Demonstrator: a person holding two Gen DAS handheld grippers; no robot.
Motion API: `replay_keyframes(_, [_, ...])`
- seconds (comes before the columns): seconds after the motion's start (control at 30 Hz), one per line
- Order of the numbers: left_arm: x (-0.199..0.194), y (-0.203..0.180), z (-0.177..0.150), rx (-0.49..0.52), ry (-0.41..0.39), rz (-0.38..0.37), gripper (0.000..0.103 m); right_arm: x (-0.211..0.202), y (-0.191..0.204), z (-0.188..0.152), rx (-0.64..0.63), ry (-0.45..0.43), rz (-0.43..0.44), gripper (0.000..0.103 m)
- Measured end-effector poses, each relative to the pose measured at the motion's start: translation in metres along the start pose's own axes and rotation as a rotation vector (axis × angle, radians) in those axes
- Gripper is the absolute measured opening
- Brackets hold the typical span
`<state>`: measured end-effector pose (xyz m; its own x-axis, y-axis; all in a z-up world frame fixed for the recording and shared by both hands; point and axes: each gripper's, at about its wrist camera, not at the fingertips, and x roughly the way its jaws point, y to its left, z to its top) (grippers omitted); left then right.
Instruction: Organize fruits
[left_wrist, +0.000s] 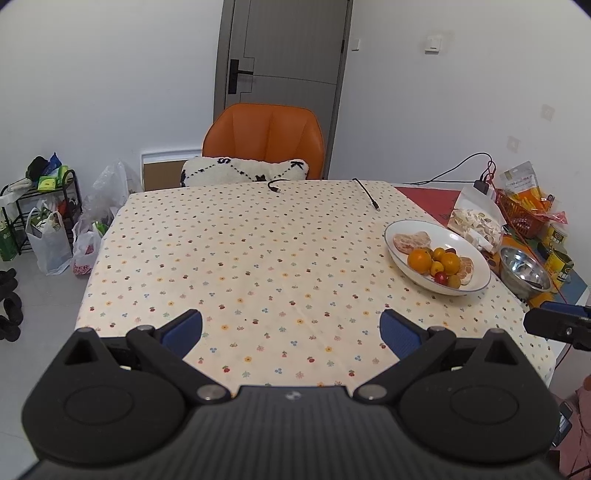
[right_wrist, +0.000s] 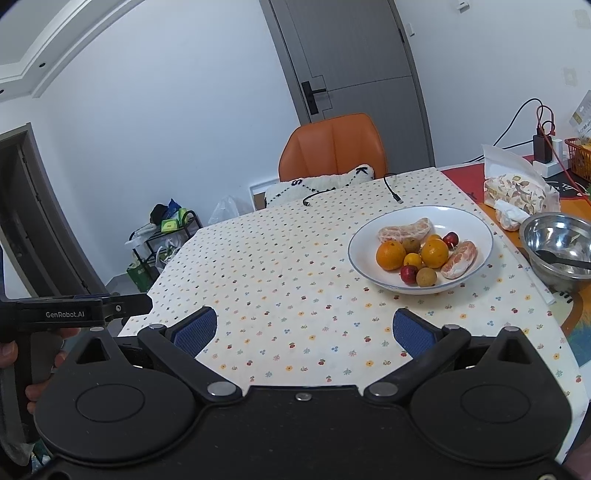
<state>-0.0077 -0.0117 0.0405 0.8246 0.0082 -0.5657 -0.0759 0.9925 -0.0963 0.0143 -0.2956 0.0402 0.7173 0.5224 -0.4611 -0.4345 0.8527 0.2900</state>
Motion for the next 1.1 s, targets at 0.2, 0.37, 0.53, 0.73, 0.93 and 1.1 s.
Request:
replay_keyframes(0.2, [-0.0002,-0.0001,-0.0006,0.001,0.0,-0.002,0.101,0.0002,-0.0009,-0.0002,0.002,0.0,-0.002,0.103])
replay_keyframes(0.37, [0.0005,0.001,-0.0016,-0.005,0.002,-0.011,0.101,0.001,0.0001,0.0004,0.001,0.001,-0.009,0.103])
replay_keyframes(0.53, [0.0001,0.0013,-0.0018,-0.005,0.002,-0.017,0.101,0.0005,0.0015,0.0002,-0.003,0.002,-0.015,0.103])
replay_keyframes(0.73, [0.0005,0.0013,-0.0018,-0.007,0.002,-0.017,0.101,0.0007,0.0017,-0.0007,-0.002,0.004,-0.018,0.103])
replay_keyframes(0.93, [0.0004,0.0002,-0.0028,-0.004,0.004,-0.017,0.101,0.0001,0.0007,-0.0008,0.0,0.003,-0.02,0.103])
replay_keyframes(1.1, [0.0002,-0.0001,-0.003,-0.004,0.005,-0.016,0.101,0.0004,0.0,-0.0011,0.001,0.003,-0.021,0.103])
